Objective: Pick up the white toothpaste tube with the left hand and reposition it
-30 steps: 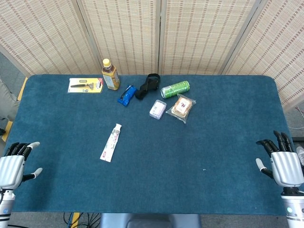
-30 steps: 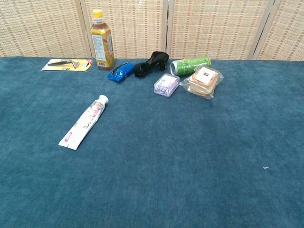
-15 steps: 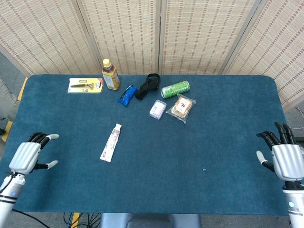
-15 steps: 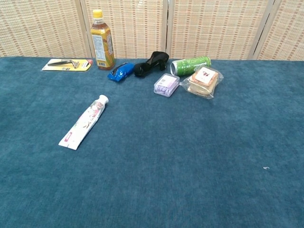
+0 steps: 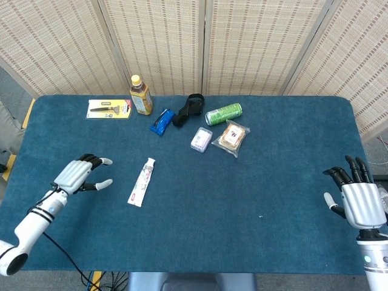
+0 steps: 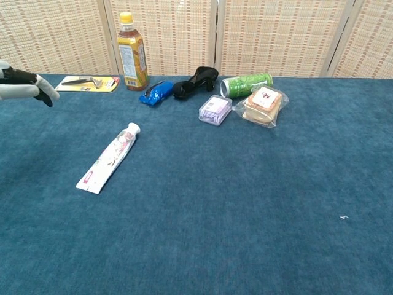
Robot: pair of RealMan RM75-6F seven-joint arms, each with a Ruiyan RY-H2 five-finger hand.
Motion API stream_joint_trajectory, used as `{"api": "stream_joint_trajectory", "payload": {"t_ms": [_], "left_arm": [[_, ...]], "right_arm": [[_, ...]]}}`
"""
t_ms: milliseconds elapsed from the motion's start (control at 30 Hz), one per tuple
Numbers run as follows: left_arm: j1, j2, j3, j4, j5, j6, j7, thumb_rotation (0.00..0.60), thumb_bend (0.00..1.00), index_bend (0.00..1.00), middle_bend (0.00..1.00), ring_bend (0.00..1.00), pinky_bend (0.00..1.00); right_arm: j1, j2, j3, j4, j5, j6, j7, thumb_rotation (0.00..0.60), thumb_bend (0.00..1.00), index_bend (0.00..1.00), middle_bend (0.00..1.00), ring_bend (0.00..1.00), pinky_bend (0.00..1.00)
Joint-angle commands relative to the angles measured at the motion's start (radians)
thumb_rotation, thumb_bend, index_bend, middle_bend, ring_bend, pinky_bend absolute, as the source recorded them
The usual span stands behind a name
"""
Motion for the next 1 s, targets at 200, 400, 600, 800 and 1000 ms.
{"api": "stream_joint_trajectory", "payload": {"t_ms": [200,400,600,800,1000], "left_arm": [[-0.119,-0.120,-0.023,0.135,-0.077,-0.130,0.006,0.025,0.11,0.20,0.24,0.13,0.05],[-0.171,-0.188,-0.022,0.207,-0.091,-0.175,0.003,0.035,0.11,0.21,0.24,0.11,0.05],[-0.215,-0.253,-0.011,0.286,-0.092,-0.214,0.013,0.026,0.11,0.21,0.24,0.11,0.04],[-0.244,-0.296,-0.002,0.322,-0.083,-0.236,-0.020,0.026,0.11,0.21,0.24,0.11,0.04],[-0.268,-0.322,0.009,0.332,-0.063,-0.244,-0.042,0.032,0.11,0.21,0.24,0.11,0.04]], "right_arm": [[-0.007,0.003,-0.005,-0.007,0.006,0.005,0.000,0.600,0.23,0.34,0.35,0.22,0.06],[-0.002,0.000,-0.003,-0.006,0.015,-0.004,-0.004,0.600,0.23,0.34,0.35,0.22,0.06],[0.000,-0.001,-0.003,-0.006,0.024,-0.010,-0.007,0.600,0.23,0.34,0.35,0.22,0.06],[-0.005,0.001,-0.003,-0.005,0.037,-0.006,-0.007,0.600,0.23,0.34,0.35,0.22,0.06],[-0.009,0.002,-0.005,-0.002,0.043,-0.006,-0.001,0.600,0.23,0.34,0.35,0.22,0.06]]}}
